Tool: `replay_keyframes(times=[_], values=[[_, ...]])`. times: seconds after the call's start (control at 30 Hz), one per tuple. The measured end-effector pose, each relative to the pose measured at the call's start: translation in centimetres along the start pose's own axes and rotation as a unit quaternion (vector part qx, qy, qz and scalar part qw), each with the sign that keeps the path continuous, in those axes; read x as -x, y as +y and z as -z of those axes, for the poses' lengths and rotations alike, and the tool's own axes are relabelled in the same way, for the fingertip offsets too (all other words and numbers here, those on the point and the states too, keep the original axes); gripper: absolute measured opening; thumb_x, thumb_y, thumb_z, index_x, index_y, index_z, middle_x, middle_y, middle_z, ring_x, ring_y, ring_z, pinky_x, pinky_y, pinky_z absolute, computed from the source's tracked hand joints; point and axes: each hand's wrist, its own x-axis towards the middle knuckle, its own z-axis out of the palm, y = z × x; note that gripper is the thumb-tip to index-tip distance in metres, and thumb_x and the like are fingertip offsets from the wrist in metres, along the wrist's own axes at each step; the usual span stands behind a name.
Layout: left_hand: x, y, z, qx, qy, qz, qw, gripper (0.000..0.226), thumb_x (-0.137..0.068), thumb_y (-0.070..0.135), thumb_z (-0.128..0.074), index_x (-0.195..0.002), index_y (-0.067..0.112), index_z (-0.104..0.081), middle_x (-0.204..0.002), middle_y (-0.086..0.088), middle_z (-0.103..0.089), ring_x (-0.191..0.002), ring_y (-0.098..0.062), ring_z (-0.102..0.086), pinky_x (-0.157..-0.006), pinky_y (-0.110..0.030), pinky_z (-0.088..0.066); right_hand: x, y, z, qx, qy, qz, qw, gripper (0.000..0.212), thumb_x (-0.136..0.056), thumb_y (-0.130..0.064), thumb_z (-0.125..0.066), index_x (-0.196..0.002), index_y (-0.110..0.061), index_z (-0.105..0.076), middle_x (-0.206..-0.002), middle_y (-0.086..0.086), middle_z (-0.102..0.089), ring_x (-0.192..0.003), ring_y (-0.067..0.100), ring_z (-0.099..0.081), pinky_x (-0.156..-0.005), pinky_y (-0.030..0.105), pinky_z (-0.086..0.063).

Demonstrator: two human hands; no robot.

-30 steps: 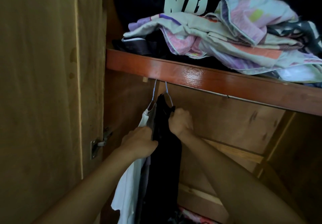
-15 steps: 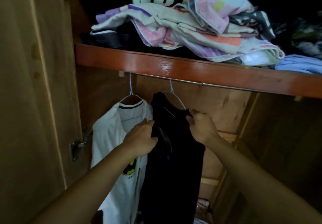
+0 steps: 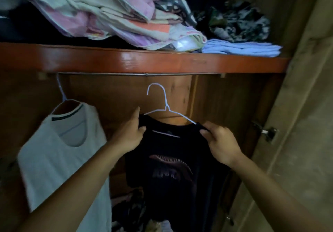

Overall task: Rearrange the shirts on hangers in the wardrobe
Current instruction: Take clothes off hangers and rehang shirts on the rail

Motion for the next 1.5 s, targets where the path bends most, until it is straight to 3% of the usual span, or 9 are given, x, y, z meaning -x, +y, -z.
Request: replay_keyframes(times=[0.2, 0.3, 0.4, 0.63, 0.77, 1.03, 1.3, 1.43, 1.5], values=[[-0.8, 1.7, -2.4, 0.007, -0.113, -0.082, 0.990, 0.067, -0.094, 0.009, -0.062, -0.153, 0.020, -0.031, -0.156, -0.003, -0.035, -0.143, -0.017, -0.032, -0.115, -0.025, -0.023, 6.5, 3.0, 5.1, 0.024, 0.034, -0.020, 0.999, 0.012, -0.100, -0.025, -0.055, -0.089, -0.020, -0.059, -0.077, -0.003, -0.064, -0.079, 0.023, -0.065, -0.071, 0.048, -0.048], [-0.1, 4.2, -4.6, 0.041, -0.111, -0.146, 0.982, 0.022, -0.097, 0.010, -0.056, -0.117, 0.017, -0.062, -0.118, -0.002, -0.064, -0.115, -0.018, -0.057, -0.099, -0.031, -0.042, 9.6, 3.7, 7.6, 0.030, 0.052, -0.037, 0.998, 0.012, -0.099, -0.025, -0.055, -0.089, -0.021, -0.059, -0.079, -0.005, -0.065, -0.080, 0.019, -0.064, -0.073, 0.047, -0.048], [1.2, 7.3, -6.2, 0.076, -0.092, -0.199, 0.973, 0.020, -0.102, 0.015, -0.047, -0.085, 0.021, -0.056, -0.083, 0.001, -0.061, -0.083, -0.017, -0.060, -0.079, -0.031, -0.044, 12.9, 4.1, 10.5, 0.025, 0.062, -0.060, 0.996, 0.015, -0.099, -0.024, -0.056, -0.087, -0.031, -0.061, -0.083, -0.012, -0.066, -0.080, 0.008, -0.063, -0.073, 0.038, -0.048], [5.4, 16.3, -9.3, 0.207, -0.099, -0.286, 0.930, 0.021, -0.100, 0.010, -0.050, -0.082, 0.017, -0.060, -0.077, -0.001, -0.059, -0.074, -0.011, -0.057, -0.069, -0.021, -0.040, 21.6, 4.3, 16.2, 0.061, 0.126, -0.154, 0.978, 0.010, -0.096, -0.023, -0.060, -0.088, -0.027, -0.064, -0.079, -0.011, -0.066, -0.078, 0.007, -0.063, -0.076, 0.041, -0.050], [7.3, 20.6, -10.4, 0.260, -0.120, -0.318, 0.904, 0.019, -0.093, 0.026, -0.050, -0.083, 0.019, -0.064, -0.079, 0.001, -0.062, -0.075, -0.008, -0.059, -0.070, -0.021, -0.041, 25.8, 3.9, 18.1, 0.085, 0.194, -0.193, 0.958, 0.011, -0.095, -0.032, -0.060, -0.084, -0.032, -0.063, -0.072, -0.015, -0.063, -0.071, 0.006, -0.062, -0.069, 0.035, -0.050], [8.7, 25.1, -15.2, 0.273, -0.212, -0.362, 0.866, 0.020, -0.096, 0.020, -0.053, -0.083, 0.023, -0.067, -0.076, 0.000, -0.064, -0.071, -0.012, -0.062, -0.068, -0.032, -0.045, 31.9, 4.1, 20.2, 0.127, 0.217, -0.281, 0.926, 0.013, -0.095, -0.026, -0.062, -0.084, -0.031, -0.064, -0.070, -0.013, -0.063, -0.070, 0.008, -0.060, -0.070, 0.032, -0.049], [9.5, 30.5, -19.8, 0.306, -0.317, -0.422, 0.792, 0.016, -0.088, 0.031, -0.055, -0.087, 0.024, -0.069, -0.074, -0.005, -0.067, -0.069, -0.015, -0.065, -0.066, -0.033, -0.047, 36.6, 2.7, 22.4, 0.127, 0.279, -0.403, 0.863, 0.017, -0.094, -0.022, -0.063, -0.077, -0.026, -0.066, -0.071, -0.009, -0.065, -0.071, 0.009, -0.060, -0.072, 0.033, -0.048], [10.4, 33.2, -21.2, 0.313, -0.356, -0.464, 0.749, 0.027, -0.084, 0.045, -0.054, -0.094, 0.026, -0.069, -0.075, -0.001, -0.068, -0.075, -0.023, -0.067, -0.071, -0.048, -0.051, 39.2, 0.6, 22.7, 0.148, 0.326, -0.443, 0.822, 0.020, -0.093, -0.021, -0.064, -0.074, -0.027, -0.064, -0.068, -0.010, -0.064, -0.064, 0.002, -0.056, -0.064, 0.021, -0.043], [11.0, 34.4, -21.6, 0.321, -0.384, -0.483, 0.719, 0.020, -0.086, 0.038, -0.054, -0.094, 0.026, -0.069, -0.075, 0.001, -0.068, -0.073, -0.015, -0.066, -0.069, -0.038, -0.050, 40.2, -0.8, 22.5, 0.164, 0.343, -0.456, 0.805, 0.020, -0.093, -0.020, -0.065, -0.075, -0.028, -0.064, -0.069, -0.011, -0.064, -0.064, 0.001, -0.056, -0.062, 0.019, -0.042]])
